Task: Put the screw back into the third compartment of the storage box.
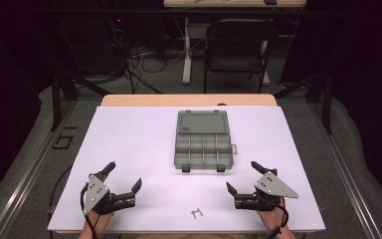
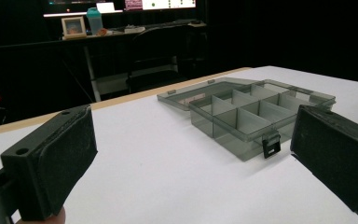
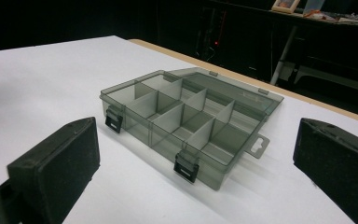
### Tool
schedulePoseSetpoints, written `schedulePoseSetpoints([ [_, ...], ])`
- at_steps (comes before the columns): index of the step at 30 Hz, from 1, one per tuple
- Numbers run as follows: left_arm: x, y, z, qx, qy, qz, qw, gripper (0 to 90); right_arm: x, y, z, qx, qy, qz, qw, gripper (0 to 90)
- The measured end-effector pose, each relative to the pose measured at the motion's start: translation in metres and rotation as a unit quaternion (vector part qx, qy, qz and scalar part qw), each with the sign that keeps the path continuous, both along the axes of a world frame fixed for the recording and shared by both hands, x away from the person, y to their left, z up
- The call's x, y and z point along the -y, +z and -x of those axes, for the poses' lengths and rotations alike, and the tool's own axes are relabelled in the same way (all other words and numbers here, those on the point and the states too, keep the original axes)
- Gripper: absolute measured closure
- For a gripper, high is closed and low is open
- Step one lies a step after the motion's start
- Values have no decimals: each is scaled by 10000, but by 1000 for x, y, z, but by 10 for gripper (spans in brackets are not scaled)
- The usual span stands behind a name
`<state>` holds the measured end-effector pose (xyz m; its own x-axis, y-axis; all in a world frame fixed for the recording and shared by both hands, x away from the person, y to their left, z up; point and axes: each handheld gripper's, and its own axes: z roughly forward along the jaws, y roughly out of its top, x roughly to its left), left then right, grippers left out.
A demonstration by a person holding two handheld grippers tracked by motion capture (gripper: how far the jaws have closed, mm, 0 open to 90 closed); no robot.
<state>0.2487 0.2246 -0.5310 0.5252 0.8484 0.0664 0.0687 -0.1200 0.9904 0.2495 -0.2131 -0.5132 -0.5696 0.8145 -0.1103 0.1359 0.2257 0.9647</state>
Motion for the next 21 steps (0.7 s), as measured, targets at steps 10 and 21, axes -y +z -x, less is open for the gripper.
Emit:
schedulePoseSetpoints([
  [10, 0, 0, 0, -7, -19, -11, 10000, 0, -22, -1, -11, -243, 387, 208, 9987, 0],
  [21, 0, 0, 0, -7, -19, -18, 10000, 0, -39, -2, -22, -550, 680, 424, 9953, 0],
])
